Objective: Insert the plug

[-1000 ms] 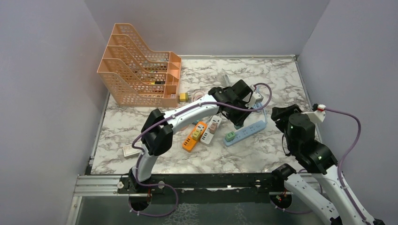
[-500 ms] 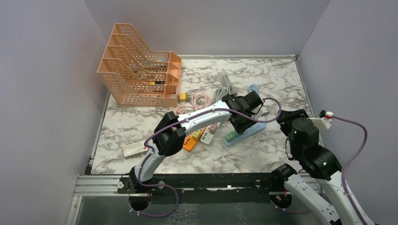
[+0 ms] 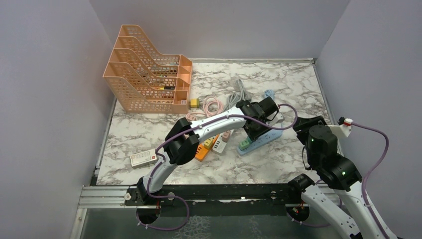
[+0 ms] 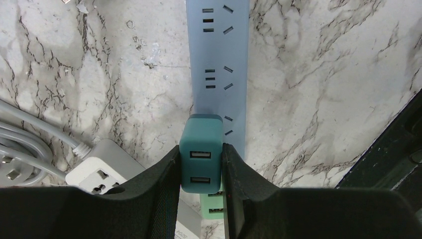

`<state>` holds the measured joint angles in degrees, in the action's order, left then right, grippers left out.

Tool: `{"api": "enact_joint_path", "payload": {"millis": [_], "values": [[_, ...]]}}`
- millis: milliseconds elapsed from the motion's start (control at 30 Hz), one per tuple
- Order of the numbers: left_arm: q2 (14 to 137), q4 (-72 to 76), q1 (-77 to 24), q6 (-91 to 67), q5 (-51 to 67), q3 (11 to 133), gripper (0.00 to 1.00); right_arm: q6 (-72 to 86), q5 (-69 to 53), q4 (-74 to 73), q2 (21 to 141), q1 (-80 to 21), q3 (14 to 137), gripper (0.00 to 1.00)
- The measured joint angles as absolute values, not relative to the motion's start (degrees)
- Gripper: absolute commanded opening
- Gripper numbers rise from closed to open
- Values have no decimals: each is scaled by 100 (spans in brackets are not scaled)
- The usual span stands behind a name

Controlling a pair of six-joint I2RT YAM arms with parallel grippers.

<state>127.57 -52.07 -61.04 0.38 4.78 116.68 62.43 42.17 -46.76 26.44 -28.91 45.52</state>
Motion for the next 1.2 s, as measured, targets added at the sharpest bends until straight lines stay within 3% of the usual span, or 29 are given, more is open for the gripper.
{"api": "enact_joint_path", "payload": {"millis": [633, 1200], "values": [[12752, -5144, -6114, -95, 556, 11614, 0, 6228, 4213, -4644, 2689, -2891, 4477, 47], [12392, -4261, -6208, -336, 257, 10650, 0, 6163, 4195, -4652, 2696, -2891, 4438, 47]]}}
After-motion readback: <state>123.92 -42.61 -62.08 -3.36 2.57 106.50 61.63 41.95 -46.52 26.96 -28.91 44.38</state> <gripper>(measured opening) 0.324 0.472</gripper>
